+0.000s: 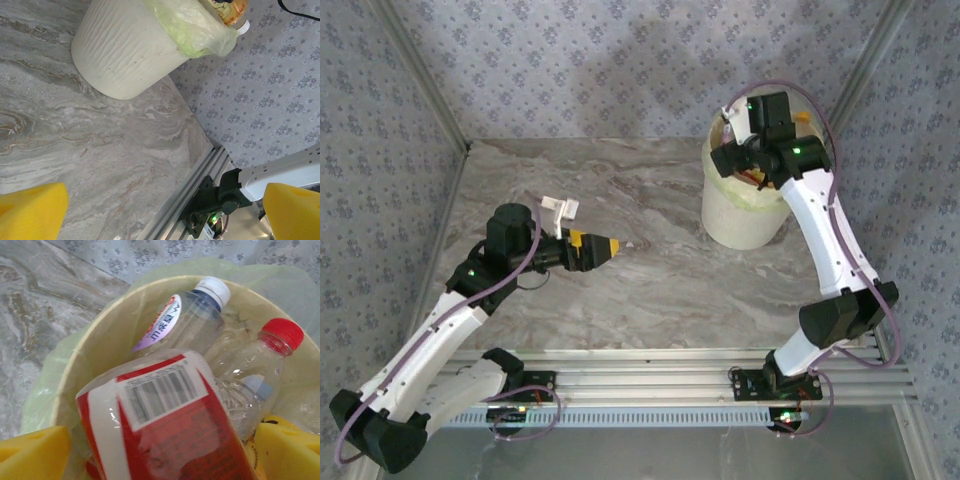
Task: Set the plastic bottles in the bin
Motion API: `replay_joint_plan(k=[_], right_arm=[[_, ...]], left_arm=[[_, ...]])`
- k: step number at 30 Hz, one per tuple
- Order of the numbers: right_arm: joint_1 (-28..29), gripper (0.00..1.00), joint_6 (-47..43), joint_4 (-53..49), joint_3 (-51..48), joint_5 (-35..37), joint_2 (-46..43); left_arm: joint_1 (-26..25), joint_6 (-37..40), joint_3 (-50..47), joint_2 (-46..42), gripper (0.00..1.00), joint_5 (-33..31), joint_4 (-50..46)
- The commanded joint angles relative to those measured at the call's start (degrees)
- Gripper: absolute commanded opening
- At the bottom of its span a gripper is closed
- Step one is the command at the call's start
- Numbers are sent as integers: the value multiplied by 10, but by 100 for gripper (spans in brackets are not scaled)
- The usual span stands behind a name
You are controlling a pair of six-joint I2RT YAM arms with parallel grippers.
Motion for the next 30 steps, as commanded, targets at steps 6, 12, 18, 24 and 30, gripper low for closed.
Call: replay_joint_plan(k=[6,12,18,24,30], right_arm=[[-32,99,123,-53,18,-78,-61],[-82,96,230,-49,-15,-144,-109],[-109,90,257,-46,-13,-169,-87],[-109,87,250,-41,-33,-159,-67],[-105,75,238,-32,-66,-125,-66]], left_arm=[[-7,4,0,-23,100,0,0],[-9,4,1,-19,100,-1,2],[-12,3,2,-17,100,-5,5],[-14,3,2,-16,100,-10,6],[-16,3,0,-13,100,-13,7]])
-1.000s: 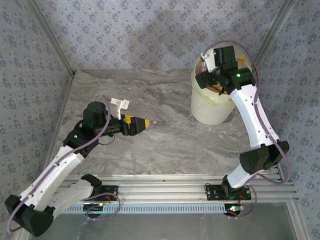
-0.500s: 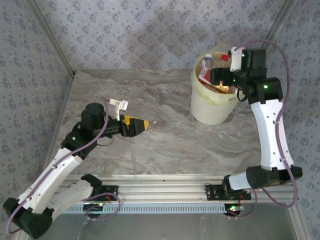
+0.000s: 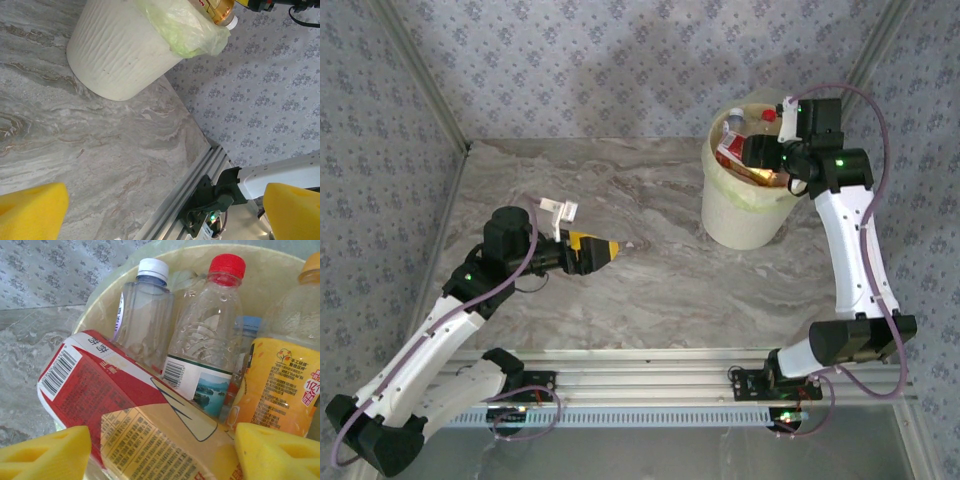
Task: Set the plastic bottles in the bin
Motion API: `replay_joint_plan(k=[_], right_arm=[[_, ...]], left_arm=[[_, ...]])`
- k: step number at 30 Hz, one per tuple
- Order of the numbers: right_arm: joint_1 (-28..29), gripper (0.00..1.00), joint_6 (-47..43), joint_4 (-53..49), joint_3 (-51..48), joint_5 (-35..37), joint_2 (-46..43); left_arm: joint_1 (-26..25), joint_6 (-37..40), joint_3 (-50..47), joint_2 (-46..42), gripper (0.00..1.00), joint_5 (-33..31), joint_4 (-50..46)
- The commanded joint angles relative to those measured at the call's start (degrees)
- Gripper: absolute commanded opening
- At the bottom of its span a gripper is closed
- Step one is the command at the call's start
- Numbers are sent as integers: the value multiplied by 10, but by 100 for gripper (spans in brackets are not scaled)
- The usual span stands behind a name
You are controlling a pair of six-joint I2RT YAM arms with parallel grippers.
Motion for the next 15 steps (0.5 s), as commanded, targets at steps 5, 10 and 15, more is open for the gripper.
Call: replay_joint_plan(k=[5,10,15], right_arm=[[11,76,-13,-24,-25,34,4],[12,85,-16,-37,18,37,7],[20,91,-15,-34,43,29,-14]], left_arm=[[-6,3,2,2,100,-4,9],[-7,7,11,3,100,-6,4],[-7,33,39,9,99,-20,-21]])
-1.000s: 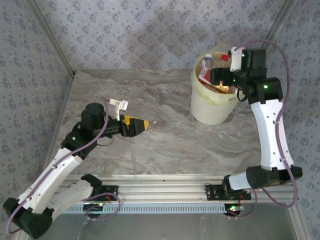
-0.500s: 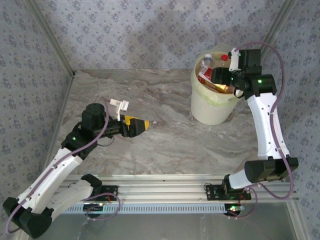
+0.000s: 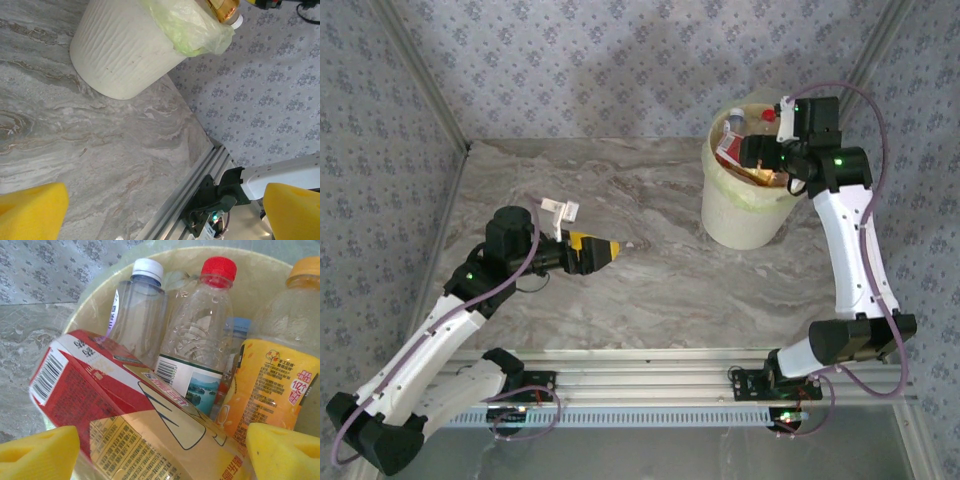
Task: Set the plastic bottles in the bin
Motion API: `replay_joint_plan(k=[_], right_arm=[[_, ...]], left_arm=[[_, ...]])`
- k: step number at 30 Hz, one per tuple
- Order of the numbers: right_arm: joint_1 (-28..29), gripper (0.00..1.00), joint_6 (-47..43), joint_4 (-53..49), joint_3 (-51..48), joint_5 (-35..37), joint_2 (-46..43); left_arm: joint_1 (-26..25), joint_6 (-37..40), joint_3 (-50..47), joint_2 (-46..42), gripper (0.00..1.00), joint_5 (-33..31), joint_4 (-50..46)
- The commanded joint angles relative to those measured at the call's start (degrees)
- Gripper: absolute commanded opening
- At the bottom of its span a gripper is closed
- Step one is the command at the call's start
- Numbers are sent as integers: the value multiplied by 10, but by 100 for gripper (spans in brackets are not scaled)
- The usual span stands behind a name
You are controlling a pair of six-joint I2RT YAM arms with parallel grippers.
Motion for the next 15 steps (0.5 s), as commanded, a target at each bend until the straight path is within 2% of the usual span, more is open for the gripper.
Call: replay_joint_plan(k=[1,4,10,12,15], right_arm=[[12,92,-6,-11,19,0,-27],[25,100,-12,16,-16,-1,-75],[47,100,16,120,-169,-2,-227],[50,100,25,162,-233,-7,-282],[51,100,57,214,-332,22,-365]], left_arm=[[-3,42,49,6,100,-18,-29],[-4,80,91,16,100,-52,-72],[-4,130,118,23,100,-117,-104],[-4,139,114,20,100,-153,-107],[-3,165,104,11,100,-213,-107]])
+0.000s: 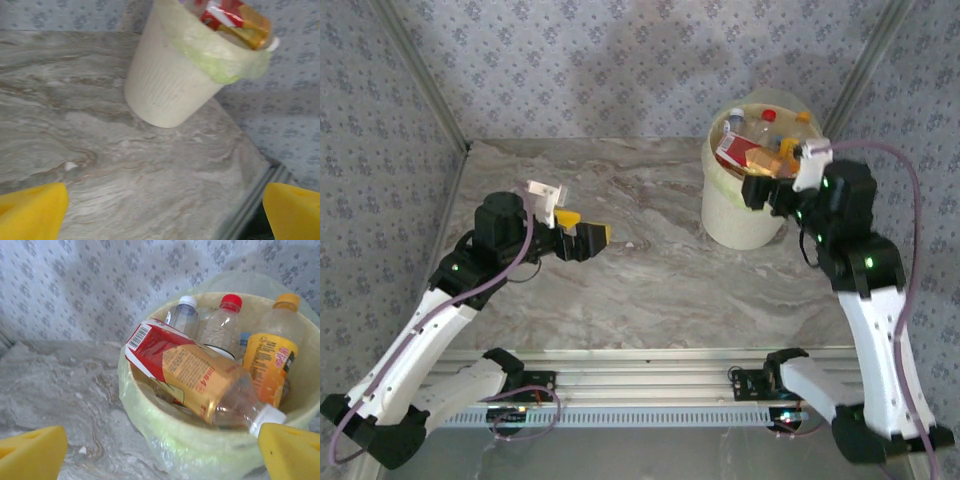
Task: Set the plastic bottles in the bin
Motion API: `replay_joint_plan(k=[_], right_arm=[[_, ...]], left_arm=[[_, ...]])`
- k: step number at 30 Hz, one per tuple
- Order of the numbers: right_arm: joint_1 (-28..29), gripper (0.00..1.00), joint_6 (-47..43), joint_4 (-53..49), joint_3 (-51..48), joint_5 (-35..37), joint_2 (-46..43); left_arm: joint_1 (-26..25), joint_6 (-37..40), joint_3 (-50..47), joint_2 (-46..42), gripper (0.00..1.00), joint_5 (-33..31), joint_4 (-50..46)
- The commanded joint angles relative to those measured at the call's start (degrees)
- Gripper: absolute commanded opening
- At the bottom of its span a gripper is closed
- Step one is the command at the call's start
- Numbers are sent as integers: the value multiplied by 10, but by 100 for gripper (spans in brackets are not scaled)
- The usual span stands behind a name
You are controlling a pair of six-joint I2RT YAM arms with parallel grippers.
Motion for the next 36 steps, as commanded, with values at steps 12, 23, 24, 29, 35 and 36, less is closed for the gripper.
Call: replay_joint_plan(k=[12,23,24,29,35,36], right_arm=[[1,100,36,178,-362,84,-208],[-14,100,13,430,-600,200,-208],[-19,100,8,459,-619,201,-205],[-59,100,-26,567,-674,200,-158],[-92,100,-31,709,-707,180,-55],[-93,100,-33,726,-706,180,-33]], left_arm=[[-1,92,-138,-109,100,-271,49],[18,171,-286,-196,100,-386,111],[24,174,-296,-200,100,-386,113],[67,154,-342,-208,100,-375,139],[101,164,-410,-206,100,-382,228],[108,166,-422,-206,100,-386,245]])
